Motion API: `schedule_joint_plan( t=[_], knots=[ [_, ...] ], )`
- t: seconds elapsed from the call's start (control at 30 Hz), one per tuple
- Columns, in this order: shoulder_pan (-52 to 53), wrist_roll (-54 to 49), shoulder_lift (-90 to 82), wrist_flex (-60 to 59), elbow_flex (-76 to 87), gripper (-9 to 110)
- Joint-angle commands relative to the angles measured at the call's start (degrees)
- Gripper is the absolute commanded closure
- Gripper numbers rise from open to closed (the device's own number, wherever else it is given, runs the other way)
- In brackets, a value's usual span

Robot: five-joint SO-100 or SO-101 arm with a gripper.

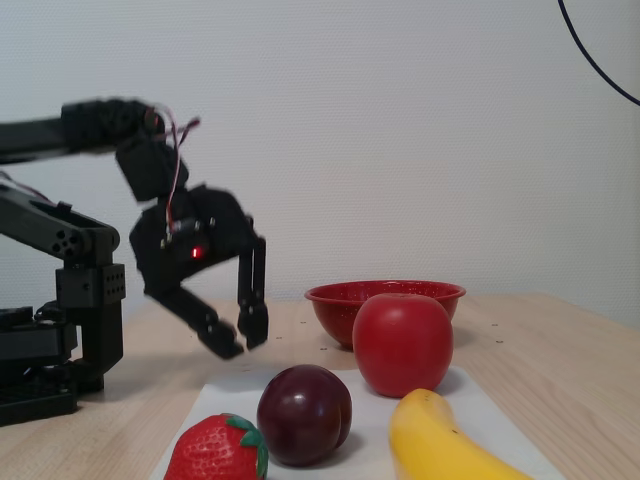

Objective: Grasp the banana and put it in the red bowl.

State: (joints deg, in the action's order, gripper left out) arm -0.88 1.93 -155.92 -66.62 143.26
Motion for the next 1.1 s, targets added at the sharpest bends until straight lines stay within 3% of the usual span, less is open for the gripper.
schedule_joint_plan(
  t=[0.0, 0.63, 1.07],
  knots=[
    [-2.0, 1.3, 4.0, -2.5, -9.8, 101],
    [-16.1, 6.6, 46.4, -25.9, -69.2, 101],
    [-23.8, 12.3, 64.9, -31.7, -94.6, 101]
  ],
)
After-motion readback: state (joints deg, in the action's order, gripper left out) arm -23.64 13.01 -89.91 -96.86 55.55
